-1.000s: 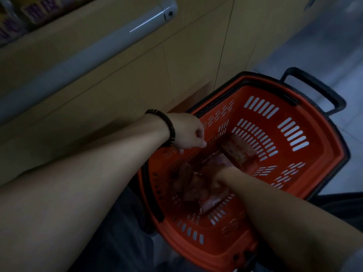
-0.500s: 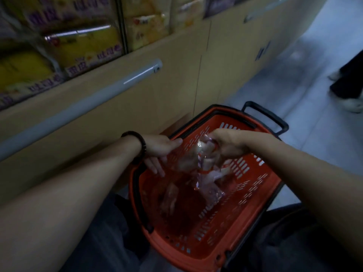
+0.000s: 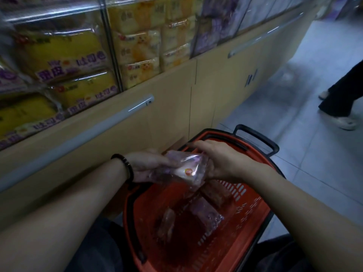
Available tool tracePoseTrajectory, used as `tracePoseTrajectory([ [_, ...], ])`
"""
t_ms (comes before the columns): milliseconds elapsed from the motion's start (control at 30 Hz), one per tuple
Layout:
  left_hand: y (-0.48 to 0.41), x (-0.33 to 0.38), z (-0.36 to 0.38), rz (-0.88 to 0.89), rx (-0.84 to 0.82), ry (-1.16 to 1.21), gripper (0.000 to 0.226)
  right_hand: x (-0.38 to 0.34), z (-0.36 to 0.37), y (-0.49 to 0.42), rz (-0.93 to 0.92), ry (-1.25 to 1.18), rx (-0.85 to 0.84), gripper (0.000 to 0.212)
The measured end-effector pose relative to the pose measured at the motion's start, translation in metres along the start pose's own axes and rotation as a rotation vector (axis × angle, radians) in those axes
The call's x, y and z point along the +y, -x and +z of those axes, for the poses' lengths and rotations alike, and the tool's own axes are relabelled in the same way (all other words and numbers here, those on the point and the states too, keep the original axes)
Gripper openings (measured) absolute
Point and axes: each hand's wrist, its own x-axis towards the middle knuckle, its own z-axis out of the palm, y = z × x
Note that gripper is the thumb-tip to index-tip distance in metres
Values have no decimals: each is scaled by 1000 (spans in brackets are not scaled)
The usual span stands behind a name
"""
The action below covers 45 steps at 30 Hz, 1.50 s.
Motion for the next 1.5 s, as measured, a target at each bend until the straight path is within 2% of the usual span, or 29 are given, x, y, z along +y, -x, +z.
tracePoseTrajectory([
  [133,6,12,1,121,69,137,58,9,-16,0,30,62,55,46],
  [267,5,15,-2,210,102,196,53,24,-31,5,209,123,99,28],
  [333,2,13,-3,239,154,188,50,36,-39,10,270,102,188,22],
  [433,0,10,-3,244,222,160,48,44,-49,19,311,11,362,19],
  [500,0,10,0,228,228,153,38,40,-49,21,300,-84,459,23],
  [600,3,15,11,164,240,182,26,26,-40,20,198,-150,611,29],
  [700,5,18,22,150,217,186,26,11,-34,12,94,-268,736,37],
  [767,6,20,28,164,190,206,35,5,-31,6,50,-589,656,52],
  [833,11,23,33,199,111,283,50,-1,-25,4,14,-787,473,58],
  [933,16,24,36,293,19,265,47,-10,-18,5,35,-768,293,55],
  [1000,15,19,32,358,28,241,37,-12,-17,4,69,-766,268,53],
  [1067,8,16,26,375,77,232,43,-13,-17,1,121,-759,241,55],
  [1133,3,14,24,389,147,238,44,-9,-15,-5,157,-797,280,60],
  [1233,0,16,25,421,265,297,53,-4,-18,-6,291,-1000,344,42],
  [1300,0,18,26,453,304,325,49,-2,-20,-2,421,-1019,220,70],
  [1333,2,20,28,469,315,333,41,-2,-20,1,460,-987,123,76],
  [1400,4,23,29,498,334,345,28,-9,-18,3,444,-946,5,59],
  [1500,2,23,28,477,347,307,39,-13,-17,2,398,-946,76,26],
])
